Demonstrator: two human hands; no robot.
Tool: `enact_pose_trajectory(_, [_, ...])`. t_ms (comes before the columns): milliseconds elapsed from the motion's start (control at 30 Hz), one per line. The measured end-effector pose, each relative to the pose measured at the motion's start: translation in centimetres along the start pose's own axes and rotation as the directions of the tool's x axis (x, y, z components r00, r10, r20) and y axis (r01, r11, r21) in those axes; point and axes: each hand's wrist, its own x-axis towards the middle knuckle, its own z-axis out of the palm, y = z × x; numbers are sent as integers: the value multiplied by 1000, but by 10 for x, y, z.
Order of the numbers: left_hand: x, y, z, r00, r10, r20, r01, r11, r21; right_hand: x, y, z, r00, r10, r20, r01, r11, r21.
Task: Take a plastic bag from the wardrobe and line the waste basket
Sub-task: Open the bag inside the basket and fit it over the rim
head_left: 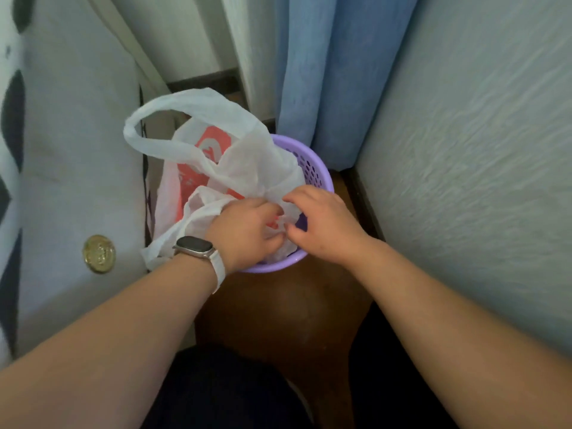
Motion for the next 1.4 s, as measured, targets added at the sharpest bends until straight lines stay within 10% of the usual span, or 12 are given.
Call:
enact_pose_trajectory(333, [-40,8,-55,882,-259,-394,252,965,-72,3,-36,-16,998,-52,31,48,991,129])
enact_pose_trajectory(667, [-36,-26,-18,732,-682,-5,673,723,-157,7,-35,0,986,-139,95,126,984,128])
enact_pose_trajectory(1000, [-32,-4,-21,919,-382,98,394,885,-246,2,-27,23,964,-200,178,176,974,139])
enact_pose_trajectory(1400, [-38,-10,-10,953,-300,49,294,870,-396,0,3,-11,993,-109,-38,114,982,152])
